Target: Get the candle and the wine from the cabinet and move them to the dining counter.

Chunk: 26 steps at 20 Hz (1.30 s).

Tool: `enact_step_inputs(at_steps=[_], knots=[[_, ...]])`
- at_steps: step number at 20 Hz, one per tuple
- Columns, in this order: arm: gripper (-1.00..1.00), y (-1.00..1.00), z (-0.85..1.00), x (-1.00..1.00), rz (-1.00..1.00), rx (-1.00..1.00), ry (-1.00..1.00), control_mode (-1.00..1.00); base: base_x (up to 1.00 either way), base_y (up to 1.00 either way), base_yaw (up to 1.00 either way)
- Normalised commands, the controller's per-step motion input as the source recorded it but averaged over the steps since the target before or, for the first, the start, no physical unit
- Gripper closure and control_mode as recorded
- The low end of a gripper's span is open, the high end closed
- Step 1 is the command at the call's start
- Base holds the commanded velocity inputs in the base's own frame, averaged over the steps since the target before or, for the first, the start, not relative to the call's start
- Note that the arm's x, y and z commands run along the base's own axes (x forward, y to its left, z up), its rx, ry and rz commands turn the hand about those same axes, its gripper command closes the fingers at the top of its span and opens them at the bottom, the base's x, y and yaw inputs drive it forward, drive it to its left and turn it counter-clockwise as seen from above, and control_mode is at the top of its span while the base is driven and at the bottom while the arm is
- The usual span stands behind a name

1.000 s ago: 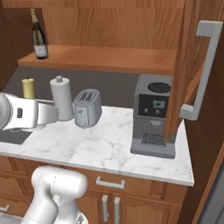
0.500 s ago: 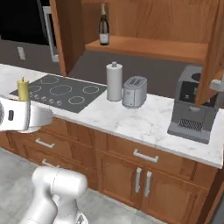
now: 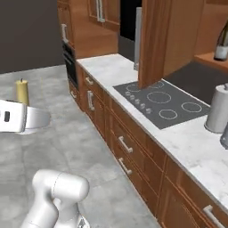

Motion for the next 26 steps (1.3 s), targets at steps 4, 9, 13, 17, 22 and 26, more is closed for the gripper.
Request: enact_step_inputs(at_steps=[4, 9, 13, 17, 22, 26], knots=[[1.0, 0.0, 0.0, 0.0, 0.0, 0.0, 0.0, 1.0, -0.09, 0.02, 1.0], [1.0, 0.0, 0.0, 0.0, 0.0, 0.0, 0.0, 1.0, -0.08, 0.02, 1.0], [1.0, 0.0, 0.0, 0.0, 0.0, 0.0, 0.0, 1.0, -0.08, 0.01, 1.0], [1.0, 0.0, 0.0, 0.0, 0.0, 0.0, 0.0, 1.0, -0.08, 0.0, 1.0], [1.0, 0.0, 0.0, 0.0, 0.0, 0.0, 0.0, 1.0, -0.09, 0.0, 1.0], [1.0, 0.0, 0.0, 0.0, 0.0, 0.0, 0.0, 1.0, -0.06, 0.0, 1.0]])
